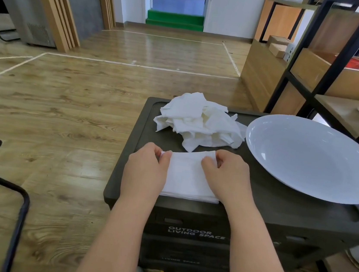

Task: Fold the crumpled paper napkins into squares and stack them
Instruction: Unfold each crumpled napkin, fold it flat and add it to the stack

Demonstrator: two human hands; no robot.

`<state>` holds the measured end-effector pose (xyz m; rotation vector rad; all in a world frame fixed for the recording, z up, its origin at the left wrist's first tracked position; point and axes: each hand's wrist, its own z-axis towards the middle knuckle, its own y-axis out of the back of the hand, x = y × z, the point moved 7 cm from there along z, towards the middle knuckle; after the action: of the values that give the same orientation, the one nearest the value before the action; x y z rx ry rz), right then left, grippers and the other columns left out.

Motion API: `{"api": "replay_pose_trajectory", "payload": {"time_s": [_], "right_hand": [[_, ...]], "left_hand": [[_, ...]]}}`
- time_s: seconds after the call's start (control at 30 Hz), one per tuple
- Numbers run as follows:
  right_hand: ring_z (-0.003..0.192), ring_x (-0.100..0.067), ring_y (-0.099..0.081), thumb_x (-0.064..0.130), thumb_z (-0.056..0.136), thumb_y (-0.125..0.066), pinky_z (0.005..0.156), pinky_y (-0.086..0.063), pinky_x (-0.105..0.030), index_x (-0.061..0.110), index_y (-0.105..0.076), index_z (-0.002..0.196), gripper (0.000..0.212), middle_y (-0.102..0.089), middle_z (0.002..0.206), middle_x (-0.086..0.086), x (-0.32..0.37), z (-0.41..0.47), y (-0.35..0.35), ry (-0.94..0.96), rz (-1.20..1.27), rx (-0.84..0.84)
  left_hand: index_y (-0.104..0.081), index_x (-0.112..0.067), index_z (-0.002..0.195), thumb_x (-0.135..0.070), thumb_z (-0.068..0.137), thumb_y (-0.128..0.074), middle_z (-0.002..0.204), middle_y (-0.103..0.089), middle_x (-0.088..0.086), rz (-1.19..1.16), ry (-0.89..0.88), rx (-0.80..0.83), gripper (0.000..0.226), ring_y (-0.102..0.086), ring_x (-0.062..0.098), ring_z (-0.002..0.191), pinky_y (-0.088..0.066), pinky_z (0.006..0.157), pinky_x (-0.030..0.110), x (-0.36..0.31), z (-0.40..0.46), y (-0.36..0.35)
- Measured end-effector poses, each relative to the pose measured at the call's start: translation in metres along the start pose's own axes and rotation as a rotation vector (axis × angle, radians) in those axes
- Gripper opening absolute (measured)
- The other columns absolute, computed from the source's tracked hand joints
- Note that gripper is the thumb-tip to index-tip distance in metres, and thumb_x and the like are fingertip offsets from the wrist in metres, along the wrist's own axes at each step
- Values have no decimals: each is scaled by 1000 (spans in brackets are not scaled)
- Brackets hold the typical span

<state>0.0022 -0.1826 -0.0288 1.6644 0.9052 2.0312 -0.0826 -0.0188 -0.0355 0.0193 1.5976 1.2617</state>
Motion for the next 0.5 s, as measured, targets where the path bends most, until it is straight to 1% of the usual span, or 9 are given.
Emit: {"api": "replay_pose_trajectory", "payload": {"time_s": [0.07, 0.1, 0.17, 0.2, 0.33, 0.43, 0.5], "right_hand": [[52, -14, -32, 27, 91, -51, 49, -25, -23, 9, -40, 61, 37, -37, 58, -5, 0, -1, 1, 18, -64, -26], [54, -17, -39, 30, 92, -51, 49, -27, -22, 6, -47, 65, 36, -44, 61, -9, 0, -1, 2, 19, -96, -33], [64, -21, -51, 34, 93, -51, 51, -32, -20, 4, -59, 80, 33, -59, 77, -12, -2, -2, 2, 11, -138, -36], [65, -21, -53, 35, 92, -51, 52, -34, -19, 5, -61, 84, 33, -61, 81, -12, -3, -2, 2, 6, -149, -37], [58, -9, -46, 38, 92, -51, 52, -35, -19, 14, -57, 76, 30, -59, 73, -3, -10, -2, -2, -46, -206, -17], [57, -6, -43, 39, 93, -51, 48, -29, -20, 20, -46, 69, 30, -51, 67, 5, -13, -4, -6, -80, -266, 0], [58, -6, -44, 41, 93, -50, 49, -29, -20, 20, -48, 75, 27, -50, 69, 6, -13, -6, -9, -91, -292, -4]], "left_hand": [[-52, -22, 89, -40, 95, -50, 77, -52, -10, 8, 0, -2, 19, -48, 7, 72, -29, 51, 17, 0, 0, 0], [-52, -23, 88, -40, 95, -51, 75, -50, -12, 10, 1, -4, 19, -46, 6, 70, -29, 52, 16, 0, -1, 1], [-51, -23, 87, -40, 95, -51, 74, -47, -14, 15, 11, 0, 19, -44, 5, 68, -29, 52, 17, 1, 0, 0], [-51, -23, 86, -41, 94, -52, 74, -46, -15, 19, 16, 4, 19, -45, 5, 68, -30, 52, 18, 2, 0, 0], [-51, -23, 87, -40, 94, -52, 74, -45, -14, 46, 27, 17, 19, -48, 8, 75, -33, 58, 22, 2, -1, -2], [-51, -22, 87, -39, 95, -52, 75, -50, -10, 87, 36, 11, 18, -47, 6, 68, -32, 53, 21, 3, -3, -3], [-50, -22, 89, -38, 95, -51, 74, -50, -11, 129, 36, -8, 17, -43, 4, 63, -30, 50, 19, 2, -5, -3]]}}
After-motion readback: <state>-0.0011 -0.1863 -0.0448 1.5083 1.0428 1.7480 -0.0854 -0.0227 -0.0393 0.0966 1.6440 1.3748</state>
